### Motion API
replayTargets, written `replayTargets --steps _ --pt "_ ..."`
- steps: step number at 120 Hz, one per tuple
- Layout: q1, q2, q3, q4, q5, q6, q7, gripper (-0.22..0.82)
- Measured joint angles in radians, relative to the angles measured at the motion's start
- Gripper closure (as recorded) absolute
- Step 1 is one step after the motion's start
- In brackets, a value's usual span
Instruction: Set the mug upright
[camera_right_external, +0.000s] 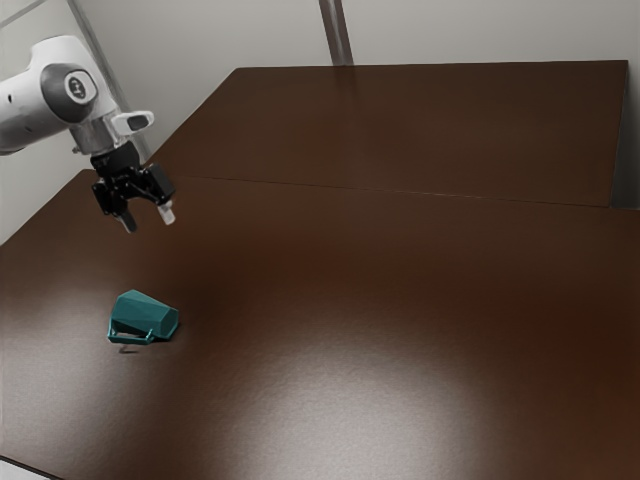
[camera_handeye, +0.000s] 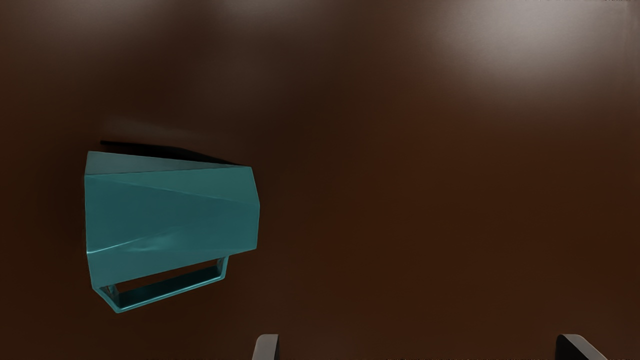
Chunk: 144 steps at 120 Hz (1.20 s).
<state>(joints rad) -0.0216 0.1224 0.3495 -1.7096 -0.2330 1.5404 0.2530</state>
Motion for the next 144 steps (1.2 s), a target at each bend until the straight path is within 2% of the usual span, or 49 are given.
replayTargets --steps 26,65,88,144 --pt "0.019 -0.043 0.094 -0.111 -0.100 -0.011 0.075 0.00" --pt "0.031 -0.050 0.219 -0.193 -0.135 -0.030 0.217 0.00" --pt "0.046 -0.026 0.243 -0.204 -0.131 -0.013 0.303 0.00" --pt "0.054 0.095 0.244 -0.202 -0.189 0.163 0.521 0.00"
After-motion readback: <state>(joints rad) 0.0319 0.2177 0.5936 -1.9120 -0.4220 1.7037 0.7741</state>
